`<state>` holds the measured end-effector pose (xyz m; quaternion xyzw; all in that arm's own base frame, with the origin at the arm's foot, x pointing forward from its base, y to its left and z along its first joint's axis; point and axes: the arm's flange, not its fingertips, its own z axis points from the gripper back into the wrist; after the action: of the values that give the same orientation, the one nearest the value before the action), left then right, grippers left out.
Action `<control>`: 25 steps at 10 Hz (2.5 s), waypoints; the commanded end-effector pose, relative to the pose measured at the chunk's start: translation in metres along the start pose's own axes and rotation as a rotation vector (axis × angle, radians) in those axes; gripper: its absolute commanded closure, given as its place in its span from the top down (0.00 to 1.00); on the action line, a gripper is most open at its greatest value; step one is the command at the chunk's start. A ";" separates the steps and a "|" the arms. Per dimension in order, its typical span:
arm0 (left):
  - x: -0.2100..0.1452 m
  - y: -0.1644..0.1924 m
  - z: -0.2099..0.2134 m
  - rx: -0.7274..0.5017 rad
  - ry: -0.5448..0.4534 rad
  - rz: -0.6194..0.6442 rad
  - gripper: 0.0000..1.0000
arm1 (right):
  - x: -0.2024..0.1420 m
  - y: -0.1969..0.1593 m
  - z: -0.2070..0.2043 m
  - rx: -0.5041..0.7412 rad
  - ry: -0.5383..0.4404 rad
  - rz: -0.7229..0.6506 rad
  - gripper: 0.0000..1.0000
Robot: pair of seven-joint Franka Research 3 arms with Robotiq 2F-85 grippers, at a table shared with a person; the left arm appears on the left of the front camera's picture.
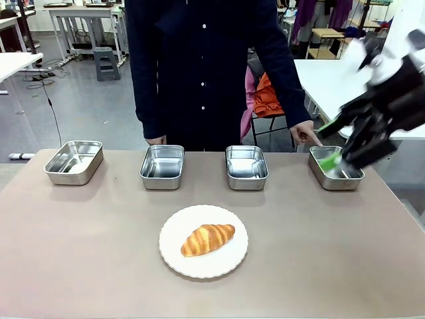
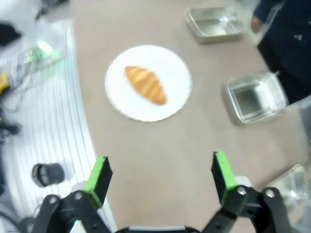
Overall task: Place the bread in the container.
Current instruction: Place the Butter Roll into the Airtight Container indicated by the human.
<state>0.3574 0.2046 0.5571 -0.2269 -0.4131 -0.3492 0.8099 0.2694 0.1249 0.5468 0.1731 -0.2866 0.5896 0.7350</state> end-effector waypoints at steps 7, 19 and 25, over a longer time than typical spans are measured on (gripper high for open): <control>0.000 -0.001 0.001 -0.003 -0.007 -0.006 1.00 | 0.013 0.019 -0.016 0.046 0.059 0.064 1.00; 0.000 -0.001 0.001 -0.003 -0.007 -0.006 1.00 | 0.113 -0.045 -0.257 0.146 0.470 0.456 1.00; 0.000 -0.001 0.001 -0.003 -0.007 -0.006 1.00 | 0.103 -0.028 -0.292 0.236 0.453 0.489 1.00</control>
<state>0.3581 0.2053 0.5563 -0.2271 -0.4120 -0.3486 0.8106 0.3869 0.3621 0.3975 0.0686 -0.0871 0.7943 0.5973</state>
